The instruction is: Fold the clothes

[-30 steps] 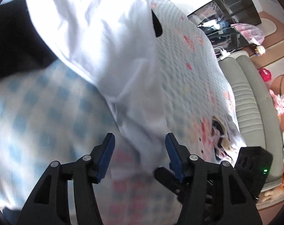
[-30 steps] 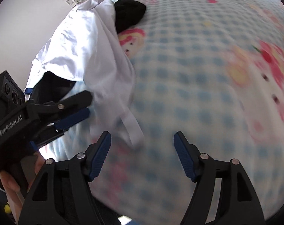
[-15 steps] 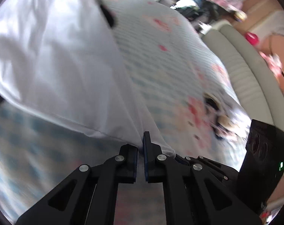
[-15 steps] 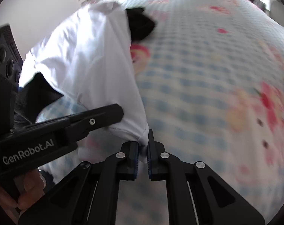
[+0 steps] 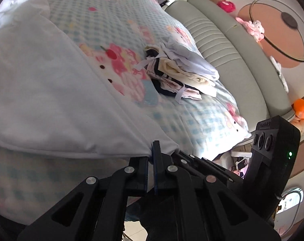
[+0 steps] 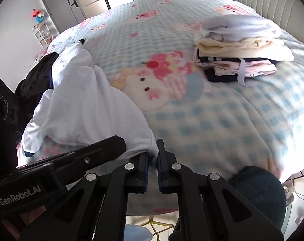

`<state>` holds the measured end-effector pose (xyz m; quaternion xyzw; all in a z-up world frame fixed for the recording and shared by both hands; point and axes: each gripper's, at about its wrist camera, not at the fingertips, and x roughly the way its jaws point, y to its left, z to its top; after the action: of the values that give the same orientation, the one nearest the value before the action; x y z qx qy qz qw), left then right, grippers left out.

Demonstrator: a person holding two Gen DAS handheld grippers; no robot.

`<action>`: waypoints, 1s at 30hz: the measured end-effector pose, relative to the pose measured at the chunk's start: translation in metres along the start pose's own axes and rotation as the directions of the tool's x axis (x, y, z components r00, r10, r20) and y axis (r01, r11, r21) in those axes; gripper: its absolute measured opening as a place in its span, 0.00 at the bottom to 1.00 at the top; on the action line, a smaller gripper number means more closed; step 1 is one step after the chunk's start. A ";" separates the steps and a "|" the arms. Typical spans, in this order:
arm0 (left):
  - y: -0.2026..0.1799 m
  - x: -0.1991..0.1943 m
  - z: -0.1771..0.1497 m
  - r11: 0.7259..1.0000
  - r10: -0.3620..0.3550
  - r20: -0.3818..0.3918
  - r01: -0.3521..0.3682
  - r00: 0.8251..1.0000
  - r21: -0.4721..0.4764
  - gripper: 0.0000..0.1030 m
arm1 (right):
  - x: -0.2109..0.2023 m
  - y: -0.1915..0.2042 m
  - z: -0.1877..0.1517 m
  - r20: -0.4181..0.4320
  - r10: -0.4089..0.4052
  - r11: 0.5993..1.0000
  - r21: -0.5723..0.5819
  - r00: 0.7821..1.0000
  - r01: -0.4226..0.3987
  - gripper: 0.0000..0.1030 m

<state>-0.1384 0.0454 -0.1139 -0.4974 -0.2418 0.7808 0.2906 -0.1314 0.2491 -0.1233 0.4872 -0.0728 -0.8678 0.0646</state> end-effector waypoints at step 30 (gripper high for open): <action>0.104 -0.048 -0.017 0.963 0.136 0.022 -0.127 0.991 -0.236 0.05 | -0.015 0.047 0.003 0.017 0.166 0.984 -0.065 0.986 -0.165 0.34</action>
<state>-0.1287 -0.0608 -0.1589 -0.5281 -0.3044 0.7737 0.1729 -0.1242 0.2058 -0.1002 0.4672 -0.0863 -0.8668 0.1511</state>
